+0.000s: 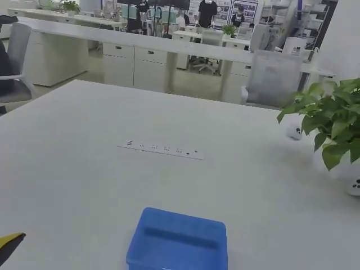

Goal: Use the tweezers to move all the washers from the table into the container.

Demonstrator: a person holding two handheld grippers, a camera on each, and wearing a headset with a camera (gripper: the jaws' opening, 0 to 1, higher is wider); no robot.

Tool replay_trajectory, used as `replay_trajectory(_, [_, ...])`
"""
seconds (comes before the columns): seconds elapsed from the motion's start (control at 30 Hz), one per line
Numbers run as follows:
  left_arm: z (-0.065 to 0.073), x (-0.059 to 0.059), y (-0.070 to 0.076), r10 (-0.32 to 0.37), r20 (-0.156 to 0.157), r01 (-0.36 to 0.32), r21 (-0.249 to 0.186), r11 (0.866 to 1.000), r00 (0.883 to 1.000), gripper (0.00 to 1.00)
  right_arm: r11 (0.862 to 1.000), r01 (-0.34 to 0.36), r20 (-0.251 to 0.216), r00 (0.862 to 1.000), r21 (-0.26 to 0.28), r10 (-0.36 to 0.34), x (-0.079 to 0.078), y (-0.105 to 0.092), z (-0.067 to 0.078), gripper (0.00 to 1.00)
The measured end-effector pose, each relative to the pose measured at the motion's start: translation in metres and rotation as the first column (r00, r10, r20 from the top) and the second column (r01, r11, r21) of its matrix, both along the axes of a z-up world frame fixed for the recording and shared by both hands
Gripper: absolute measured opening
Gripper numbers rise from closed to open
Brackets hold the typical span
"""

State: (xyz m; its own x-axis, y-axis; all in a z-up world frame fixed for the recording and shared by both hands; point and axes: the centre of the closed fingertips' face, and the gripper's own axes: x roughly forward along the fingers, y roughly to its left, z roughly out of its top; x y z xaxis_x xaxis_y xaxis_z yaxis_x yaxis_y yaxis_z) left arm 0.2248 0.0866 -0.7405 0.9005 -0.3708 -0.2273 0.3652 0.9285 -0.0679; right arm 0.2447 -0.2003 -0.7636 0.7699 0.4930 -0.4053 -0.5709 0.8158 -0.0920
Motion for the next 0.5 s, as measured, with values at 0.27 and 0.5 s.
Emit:
replay_trajectory(0.27, [-0.009, 0.001, -0.003, -0.013, -0.040, 0.013, 0.007, 1.000, 0.999, 0.87, 1.000, -0.013, -0.032, 0.999, -0.020, 0.012, -0.001, 0.002, -0.008, 0.62])
replay_trajectory(0.5, [-0.018, 0.002, -0.005, -0.040, -0.077, 0.041, 0.015, 0.999, 0.996, 0.87, 0.999, -0.031, -0.075, 0.997, -0.035, 0.029, -0.001, 0.006, -0.017, 0.61])
